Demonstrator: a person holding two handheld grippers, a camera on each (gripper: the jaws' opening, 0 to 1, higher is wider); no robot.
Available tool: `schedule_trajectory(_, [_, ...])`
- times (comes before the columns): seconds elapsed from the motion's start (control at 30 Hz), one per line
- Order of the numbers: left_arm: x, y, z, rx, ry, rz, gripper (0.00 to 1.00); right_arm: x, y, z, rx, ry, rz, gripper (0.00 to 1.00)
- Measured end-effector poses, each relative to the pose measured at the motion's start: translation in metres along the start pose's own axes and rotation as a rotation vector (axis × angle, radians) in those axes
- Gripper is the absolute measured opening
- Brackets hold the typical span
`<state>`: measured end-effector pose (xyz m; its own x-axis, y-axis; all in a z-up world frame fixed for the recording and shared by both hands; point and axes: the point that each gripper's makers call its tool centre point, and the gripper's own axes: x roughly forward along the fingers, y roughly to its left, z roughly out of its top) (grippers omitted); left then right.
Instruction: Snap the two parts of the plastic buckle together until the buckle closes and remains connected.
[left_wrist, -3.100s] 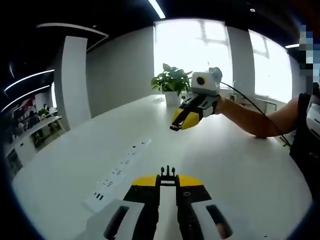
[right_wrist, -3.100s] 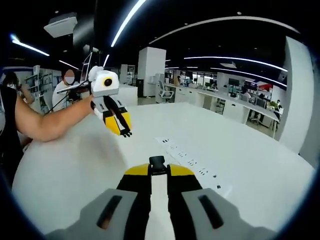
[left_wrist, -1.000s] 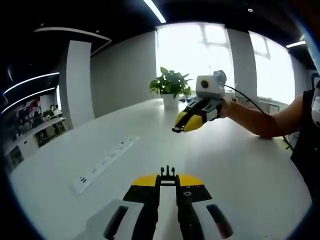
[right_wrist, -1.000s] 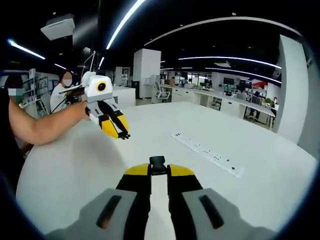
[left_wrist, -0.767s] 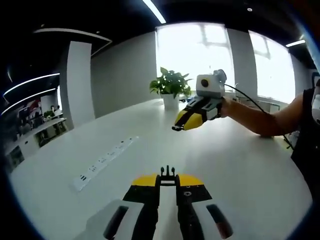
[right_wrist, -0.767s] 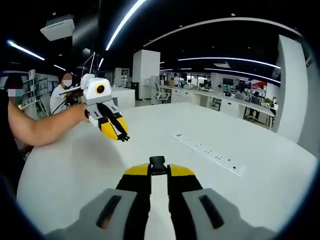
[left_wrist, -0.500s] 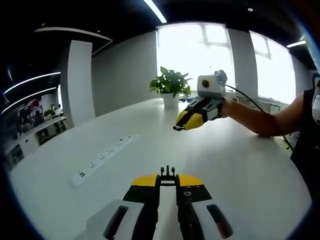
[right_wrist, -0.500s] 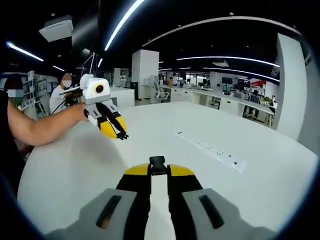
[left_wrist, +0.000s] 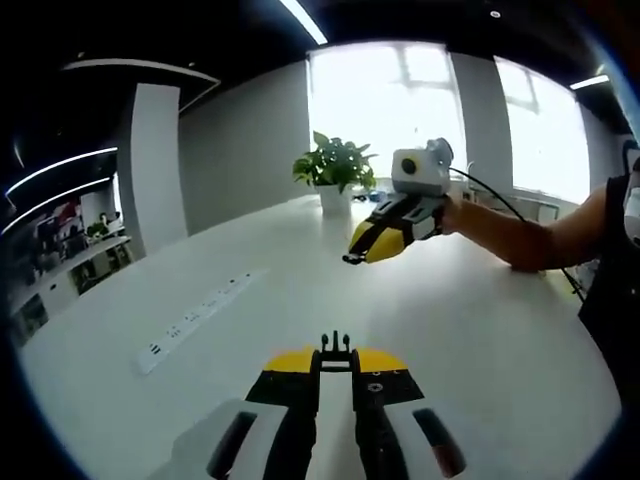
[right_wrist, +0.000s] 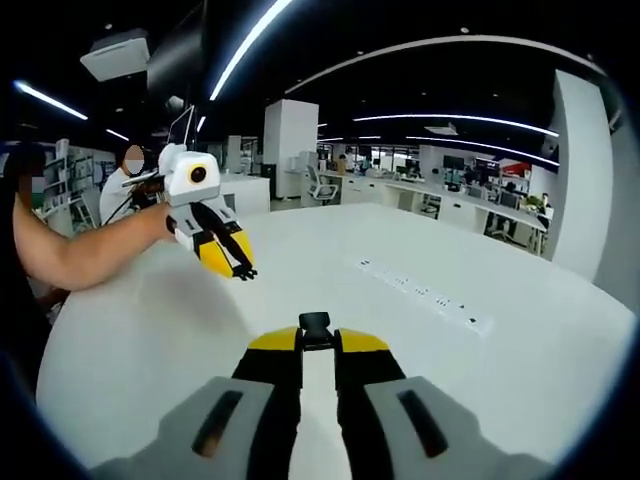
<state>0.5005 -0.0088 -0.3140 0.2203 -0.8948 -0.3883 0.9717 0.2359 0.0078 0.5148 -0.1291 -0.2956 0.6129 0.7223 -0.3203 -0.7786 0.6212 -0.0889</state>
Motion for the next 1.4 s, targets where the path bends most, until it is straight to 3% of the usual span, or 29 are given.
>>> schedule_trajectory(1.4, [-0.010,-0.040,-0.012,-0.006,0.006,-0.010,0.10,-0.015,0.032,-0.012,-0.011,0.023,0.007,0.10])
